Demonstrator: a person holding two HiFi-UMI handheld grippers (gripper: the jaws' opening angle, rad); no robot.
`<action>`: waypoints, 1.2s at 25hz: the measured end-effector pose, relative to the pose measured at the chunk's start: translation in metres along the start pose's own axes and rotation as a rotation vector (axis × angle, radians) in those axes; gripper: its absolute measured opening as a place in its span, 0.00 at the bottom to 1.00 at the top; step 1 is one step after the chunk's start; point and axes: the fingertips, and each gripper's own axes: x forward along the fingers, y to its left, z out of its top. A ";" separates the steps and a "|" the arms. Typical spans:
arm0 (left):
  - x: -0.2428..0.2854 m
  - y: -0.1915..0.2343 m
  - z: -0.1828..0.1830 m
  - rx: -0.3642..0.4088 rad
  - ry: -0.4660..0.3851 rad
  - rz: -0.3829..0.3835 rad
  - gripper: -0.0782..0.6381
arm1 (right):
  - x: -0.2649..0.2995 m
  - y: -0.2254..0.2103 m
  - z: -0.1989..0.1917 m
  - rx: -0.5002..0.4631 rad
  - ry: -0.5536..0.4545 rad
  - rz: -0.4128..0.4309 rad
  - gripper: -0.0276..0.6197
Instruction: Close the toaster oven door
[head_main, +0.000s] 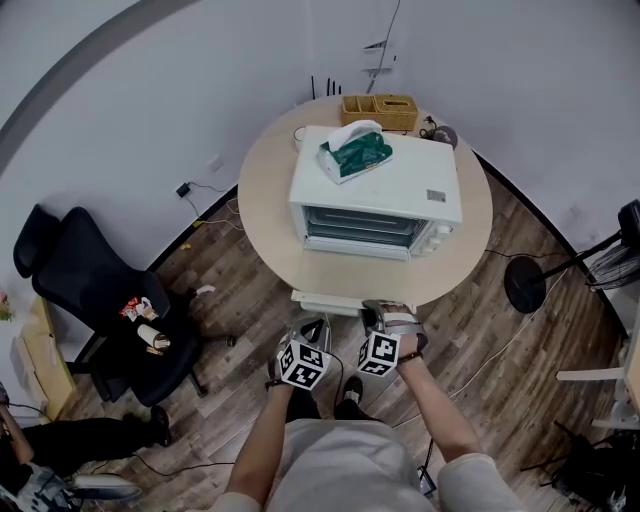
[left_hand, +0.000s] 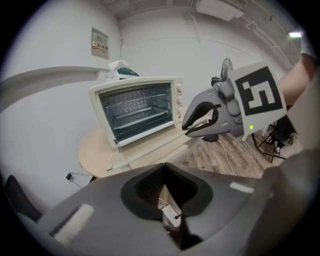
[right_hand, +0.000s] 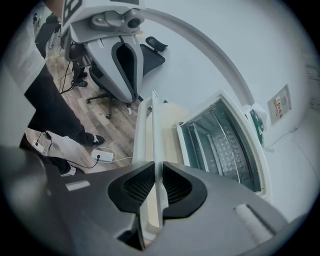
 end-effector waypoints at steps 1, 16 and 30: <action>0.000 0.002 0.005 0.017 -0.005 0.005 0.19 | -0.002 -0.004 0.001 0.001 -0.003 0.000 0.11; 0.039 -0.013 0.022 0.721 0.113 0.004 0.33 | -0.009 -0.025 0.007 0.005 0.006 0.011 0.10; 0.059 0.002 0.033 1.018 0.184 0.117 0.33 | -0.013 -0.042 0.011 0.004 0.006 0.003 0.10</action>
